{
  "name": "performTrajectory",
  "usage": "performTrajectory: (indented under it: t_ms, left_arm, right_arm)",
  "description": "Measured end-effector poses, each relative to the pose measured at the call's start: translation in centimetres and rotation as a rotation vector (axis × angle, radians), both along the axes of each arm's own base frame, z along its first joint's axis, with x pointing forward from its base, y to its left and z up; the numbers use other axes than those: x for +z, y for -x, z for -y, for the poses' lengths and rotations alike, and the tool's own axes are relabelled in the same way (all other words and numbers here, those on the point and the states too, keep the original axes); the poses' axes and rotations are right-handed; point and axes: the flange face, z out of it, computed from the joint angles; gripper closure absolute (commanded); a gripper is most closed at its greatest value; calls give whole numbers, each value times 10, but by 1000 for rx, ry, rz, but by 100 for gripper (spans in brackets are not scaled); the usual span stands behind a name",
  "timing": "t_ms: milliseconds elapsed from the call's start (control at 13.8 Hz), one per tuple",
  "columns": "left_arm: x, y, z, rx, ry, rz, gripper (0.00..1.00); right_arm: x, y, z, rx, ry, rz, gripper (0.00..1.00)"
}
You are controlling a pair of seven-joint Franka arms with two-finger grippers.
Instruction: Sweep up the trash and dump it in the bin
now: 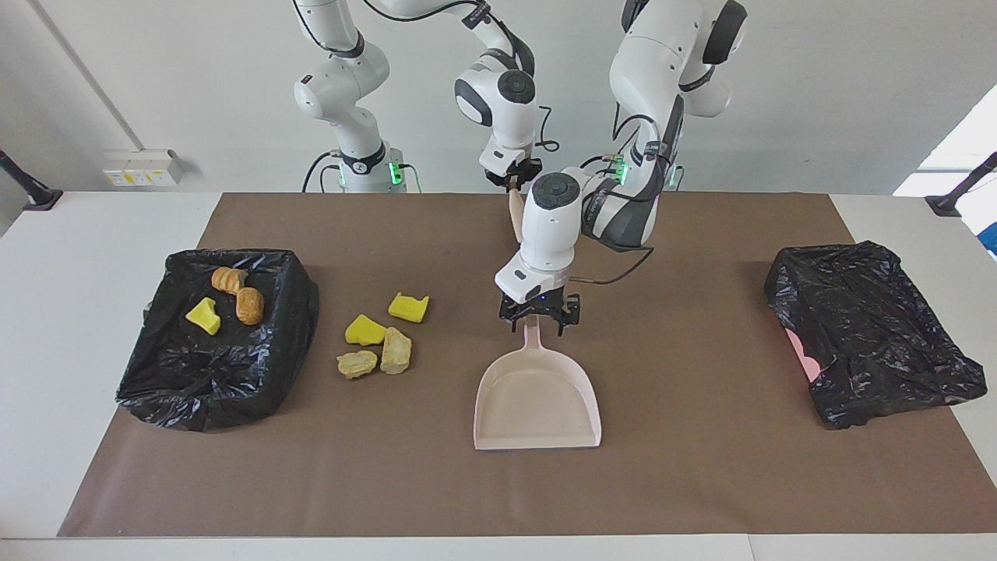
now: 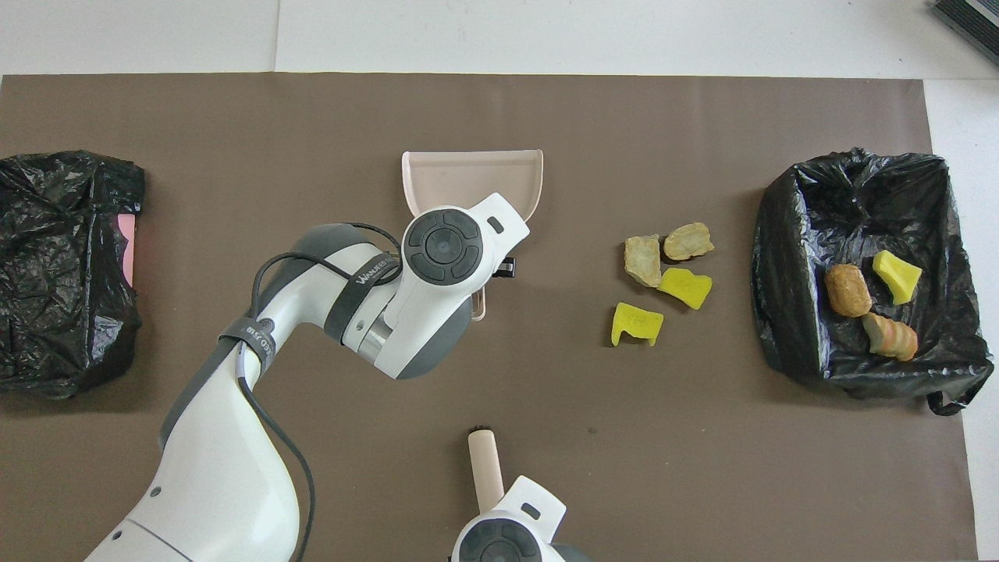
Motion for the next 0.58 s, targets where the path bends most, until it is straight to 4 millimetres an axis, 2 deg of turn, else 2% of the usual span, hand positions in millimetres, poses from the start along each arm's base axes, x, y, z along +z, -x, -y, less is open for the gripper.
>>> performTrajectory:
  t_ms: [73,145,218,363,581]
  left_arm:
    - [0,0,0,0,0,0,60]
    - [0,0,0,0,0,0,73]
    - [0,0,0,0,0,1,96]
    - [4,-2,0,1,4,9,100]
    - [19,-8,-4,-1,10,30,100]
  right_arm:
    - [14,-10,12,9,1,-16,100]
    - [26,-18,25,16,2,-27,100]
    - [38,-24,38,23,1,-32,100]
    - [51,-29,52,26,-6,-29,100]
    - [51,-27,53,42,8,-19,100]
